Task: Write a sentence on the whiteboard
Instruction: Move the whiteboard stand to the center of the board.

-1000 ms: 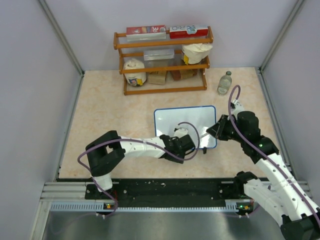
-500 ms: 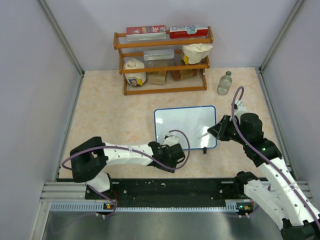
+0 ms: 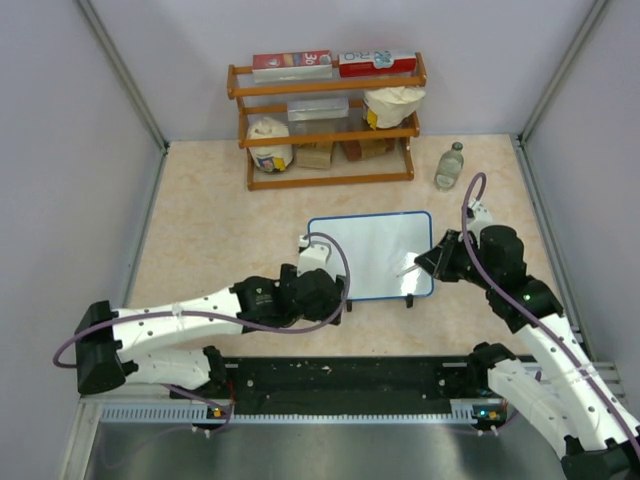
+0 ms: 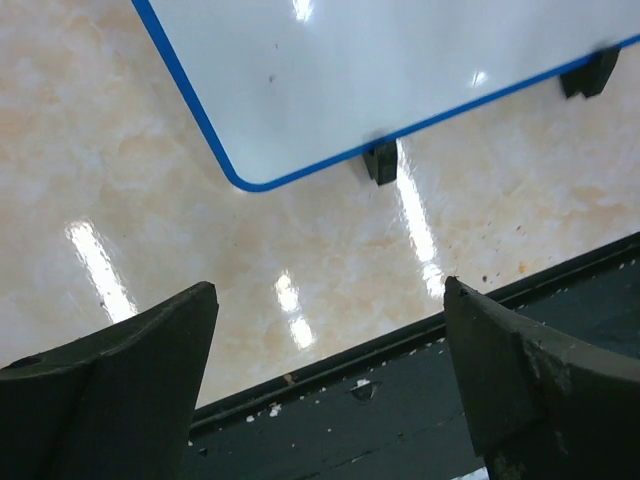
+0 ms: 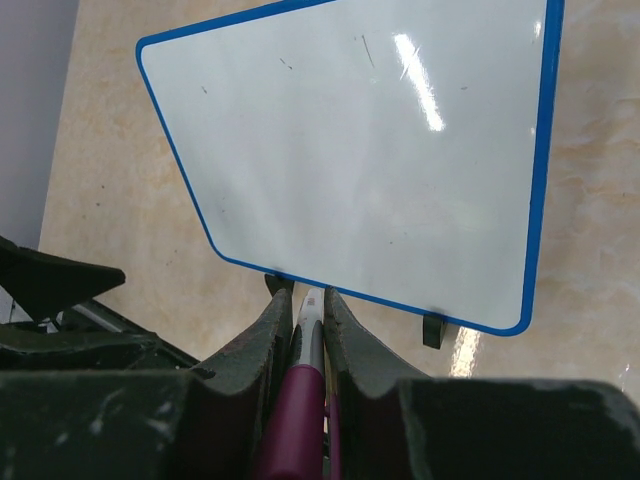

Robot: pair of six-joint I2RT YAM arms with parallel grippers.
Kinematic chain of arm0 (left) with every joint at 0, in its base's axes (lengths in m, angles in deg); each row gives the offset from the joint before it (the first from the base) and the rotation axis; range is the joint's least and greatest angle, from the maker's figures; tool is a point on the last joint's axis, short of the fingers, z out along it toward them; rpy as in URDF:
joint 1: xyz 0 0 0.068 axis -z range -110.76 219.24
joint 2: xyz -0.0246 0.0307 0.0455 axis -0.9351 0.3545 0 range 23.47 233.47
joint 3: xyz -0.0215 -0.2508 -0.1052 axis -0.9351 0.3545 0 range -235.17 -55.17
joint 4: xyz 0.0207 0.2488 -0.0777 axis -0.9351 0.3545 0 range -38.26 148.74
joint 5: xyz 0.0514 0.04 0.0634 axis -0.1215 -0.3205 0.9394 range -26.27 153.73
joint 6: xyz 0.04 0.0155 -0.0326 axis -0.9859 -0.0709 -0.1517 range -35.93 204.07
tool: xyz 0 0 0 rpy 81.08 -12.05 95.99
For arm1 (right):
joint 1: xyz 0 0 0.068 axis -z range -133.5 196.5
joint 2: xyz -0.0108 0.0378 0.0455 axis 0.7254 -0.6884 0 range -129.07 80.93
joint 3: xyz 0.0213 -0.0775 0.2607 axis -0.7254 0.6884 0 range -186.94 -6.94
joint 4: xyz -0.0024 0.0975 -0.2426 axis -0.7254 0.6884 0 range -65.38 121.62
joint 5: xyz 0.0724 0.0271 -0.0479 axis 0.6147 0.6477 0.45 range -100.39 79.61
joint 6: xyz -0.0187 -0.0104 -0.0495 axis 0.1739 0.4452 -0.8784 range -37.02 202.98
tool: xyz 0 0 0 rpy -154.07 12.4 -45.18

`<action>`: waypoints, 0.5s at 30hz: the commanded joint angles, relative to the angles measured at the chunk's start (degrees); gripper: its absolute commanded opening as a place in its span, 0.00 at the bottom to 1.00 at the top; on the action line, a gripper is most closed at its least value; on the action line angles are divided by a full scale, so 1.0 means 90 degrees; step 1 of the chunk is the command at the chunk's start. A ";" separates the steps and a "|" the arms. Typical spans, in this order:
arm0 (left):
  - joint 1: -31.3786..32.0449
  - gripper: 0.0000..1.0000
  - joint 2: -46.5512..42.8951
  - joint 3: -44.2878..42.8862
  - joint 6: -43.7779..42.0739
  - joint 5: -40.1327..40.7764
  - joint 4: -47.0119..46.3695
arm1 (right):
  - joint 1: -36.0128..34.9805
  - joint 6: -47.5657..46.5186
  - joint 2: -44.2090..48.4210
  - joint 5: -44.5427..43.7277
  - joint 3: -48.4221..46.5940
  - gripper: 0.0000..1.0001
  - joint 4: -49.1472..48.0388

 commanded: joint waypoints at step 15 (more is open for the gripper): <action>-0.3592 0.99 -0.0906 0.0002 -0.1353 -0.4536 -0.3013 | 0.0063 -0.0101 -0.0139 0.0139 -0.0284 0.00 -0.0235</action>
